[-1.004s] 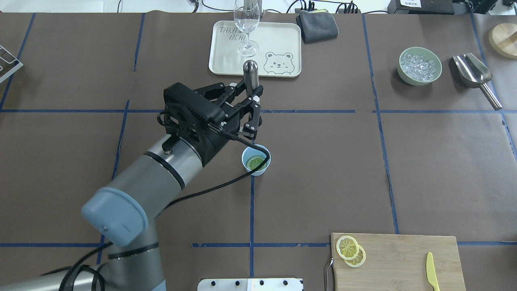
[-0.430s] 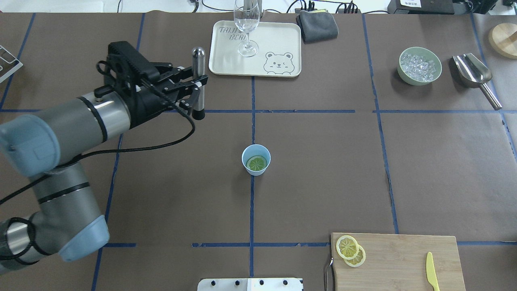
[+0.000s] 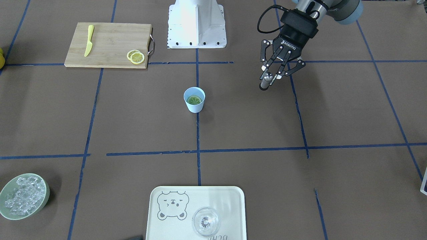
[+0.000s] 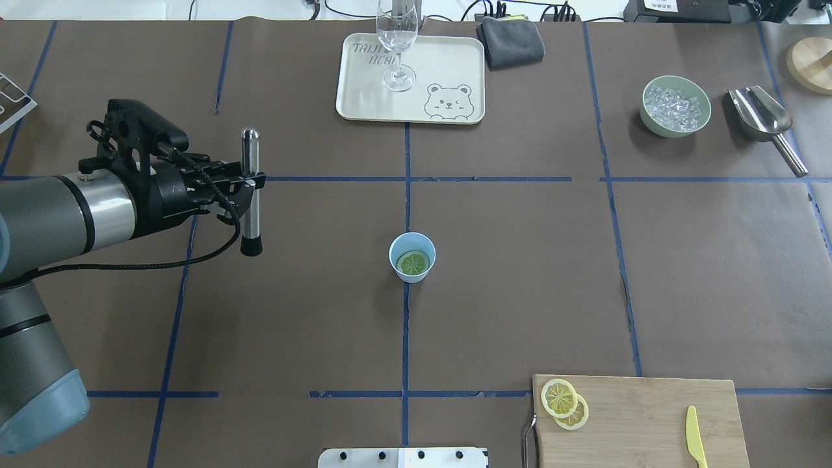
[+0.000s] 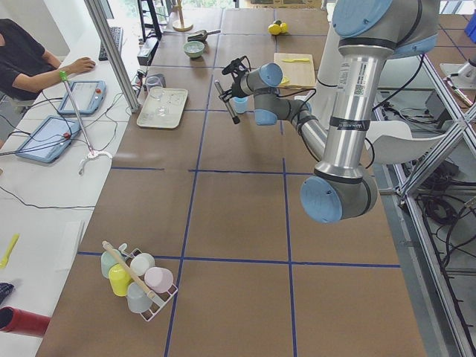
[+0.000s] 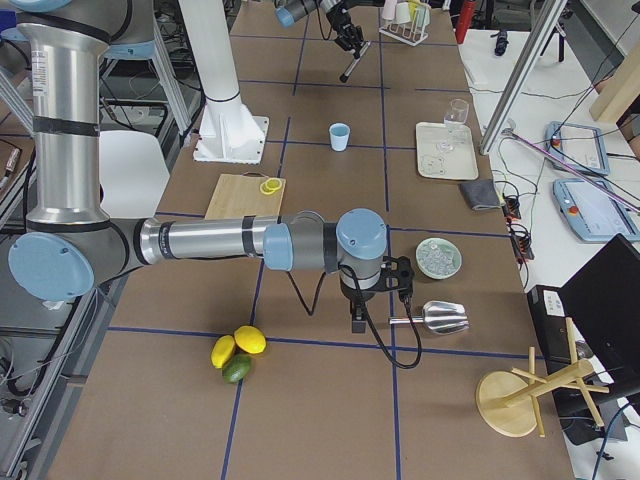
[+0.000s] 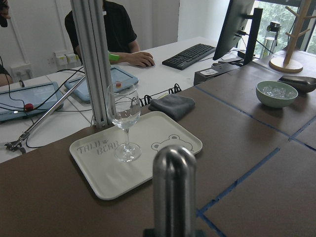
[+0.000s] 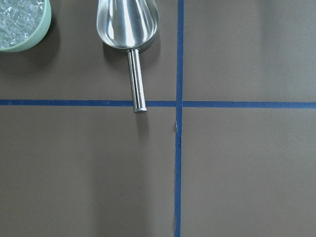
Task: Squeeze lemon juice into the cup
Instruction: 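Lower the muddler onto the table at its original spot and release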
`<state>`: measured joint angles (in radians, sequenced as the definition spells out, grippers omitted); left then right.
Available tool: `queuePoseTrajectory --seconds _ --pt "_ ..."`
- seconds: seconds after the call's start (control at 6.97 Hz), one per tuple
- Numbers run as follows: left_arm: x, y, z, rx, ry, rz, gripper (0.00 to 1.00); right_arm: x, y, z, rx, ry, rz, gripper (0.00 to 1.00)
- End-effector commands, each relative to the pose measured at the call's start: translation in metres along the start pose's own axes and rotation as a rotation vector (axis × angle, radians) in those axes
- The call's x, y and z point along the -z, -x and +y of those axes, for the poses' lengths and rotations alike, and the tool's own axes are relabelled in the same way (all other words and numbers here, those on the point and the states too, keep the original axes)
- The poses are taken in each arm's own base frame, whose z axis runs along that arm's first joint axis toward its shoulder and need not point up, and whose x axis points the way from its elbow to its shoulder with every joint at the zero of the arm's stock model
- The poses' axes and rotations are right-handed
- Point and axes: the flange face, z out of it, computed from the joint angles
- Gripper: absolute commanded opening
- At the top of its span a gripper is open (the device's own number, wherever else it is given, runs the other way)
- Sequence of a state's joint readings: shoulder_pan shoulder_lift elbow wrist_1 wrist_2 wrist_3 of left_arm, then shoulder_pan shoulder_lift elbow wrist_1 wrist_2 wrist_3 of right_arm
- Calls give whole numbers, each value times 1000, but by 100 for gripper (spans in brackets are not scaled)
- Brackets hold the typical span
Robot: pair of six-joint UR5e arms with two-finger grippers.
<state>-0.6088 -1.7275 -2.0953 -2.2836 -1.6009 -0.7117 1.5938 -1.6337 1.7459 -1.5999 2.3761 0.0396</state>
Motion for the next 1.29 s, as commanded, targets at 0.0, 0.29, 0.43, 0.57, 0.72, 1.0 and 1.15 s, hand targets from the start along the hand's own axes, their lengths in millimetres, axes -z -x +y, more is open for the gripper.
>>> queuePoseTrajectory --seconds 0.0,0.29,0.43,0.57,0.72,1.0,1.15 --pt "6 28 10 195 258 6 0 0 0 1 4 -1 1 100" --pt "26 94 -9 413 408 -81 0 4 4 3 10 -8 3 100" --pt "20 107 -3 475 507 -189 0 5 5 3 12 -11 4 100" --pt "9 117 10 518 589 -268 0 6 6 1 14 -13 4 100" --pt "-4 132 22 545 637 -326 0 7 7 0 17 -15 4 100" --pt "-41 183 68 423 783 -379 0 7 7 0 18 -16 4 100" --pt "-51 205 83 363 808 -426 0 7 7 0 19 -16 5 100"
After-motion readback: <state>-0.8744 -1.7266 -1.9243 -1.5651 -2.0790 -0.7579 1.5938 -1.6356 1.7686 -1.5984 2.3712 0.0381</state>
